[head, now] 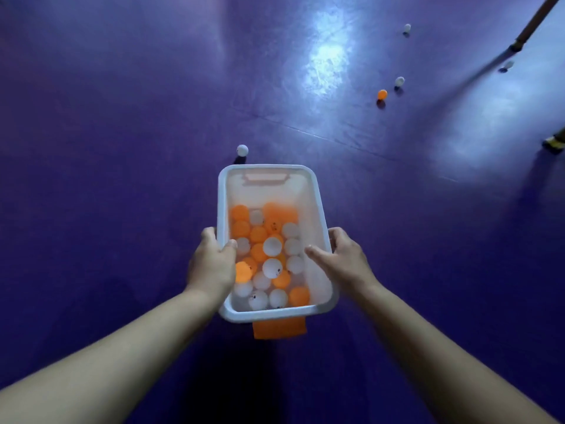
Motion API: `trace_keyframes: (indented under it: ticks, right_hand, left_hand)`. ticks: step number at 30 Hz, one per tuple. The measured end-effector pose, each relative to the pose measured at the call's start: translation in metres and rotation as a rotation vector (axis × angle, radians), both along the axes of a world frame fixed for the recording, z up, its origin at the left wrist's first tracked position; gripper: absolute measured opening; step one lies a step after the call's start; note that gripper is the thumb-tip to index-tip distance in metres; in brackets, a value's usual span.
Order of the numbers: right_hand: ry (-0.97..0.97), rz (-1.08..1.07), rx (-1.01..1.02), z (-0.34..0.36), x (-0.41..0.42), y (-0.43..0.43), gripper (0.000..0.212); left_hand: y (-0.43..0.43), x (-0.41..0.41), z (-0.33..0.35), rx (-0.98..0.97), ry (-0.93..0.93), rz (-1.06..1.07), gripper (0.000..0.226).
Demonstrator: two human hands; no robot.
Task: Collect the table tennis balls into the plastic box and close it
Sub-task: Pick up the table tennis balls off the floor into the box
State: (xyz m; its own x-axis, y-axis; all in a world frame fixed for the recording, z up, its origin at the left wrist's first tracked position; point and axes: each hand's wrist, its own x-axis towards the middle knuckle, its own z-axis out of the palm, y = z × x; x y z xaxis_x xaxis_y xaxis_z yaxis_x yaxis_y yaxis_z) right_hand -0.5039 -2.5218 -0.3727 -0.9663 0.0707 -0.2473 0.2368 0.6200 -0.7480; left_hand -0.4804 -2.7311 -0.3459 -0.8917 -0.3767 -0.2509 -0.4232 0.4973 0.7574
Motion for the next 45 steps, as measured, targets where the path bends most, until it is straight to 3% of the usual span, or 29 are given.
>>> trace_keyframes:
  ticks: [4,7,15,18,24,28,31,37,40,45]
  right_hand:
    - [0.019,-0.018,-0.027,0.033,-0.026,-0.003,0.009]
    - [0.026,-0.075,-0.068,0.064,-0.049,-0.009,0.003]
    - [0.016,-0.121,-0.193,0.131,-0.098,-0.026,0.011]
    - [0.008,-0.170,-0.198,0.132,-0.122,-0.028,0.010]
    - [-0.030,-0.282,-0.147,0.093,-0.168,-0.029,0.006]
    - [-0.082,-0.352,-0.024,0.055,-0.199,-0.026,0.005]
    - [-0.116,-0.363,0.053,0.032,-0.220,-0.019,0.008]
    - [-0.165,-0.415,0.050,0.011,-0.245,-0.012,0.006]
    - [-0.176,-0.444,0.031,0.006,-0.259,-0.008,0.008]
    - [-0.190,-0.473,0.047,-0.003,-0.278,0.003,0.004]
  left_hand:
    - [0.001,-0.044,0.041,-0.155,-0.029,-0.094,0.034]
    - [-0.008,-0.082,0.074,-0.229,-0.042,-0.191,0.033]
    - [-0.027,-0.157,0.135,-0.458,-0.041,-0.332,0.024]
    - [-0.029,-0.188,0.135,-0.439,-0.040,-0.366,0.021]
    - [-0.032,-0.252,0.080,-0.202,-0.056,-0.457,0.024]
    - [-0.043,-0.294,0.022,-0.018,-0.084,-0.395,0.032]
    - [-0.059,-0.324,-0.021,-0.139,-0.115,-0.388,0.022]
    - [-0.063,-0.375,-0.087,-0.396,-0.197,-0.603,0.044]
    - [-0.058,-0.406,-0.109,-0.429,-0.261,-0.599,0.057]
    - [-0.055,-0.444,-0.140,-0.398,-0.216,-0.508,0.036]
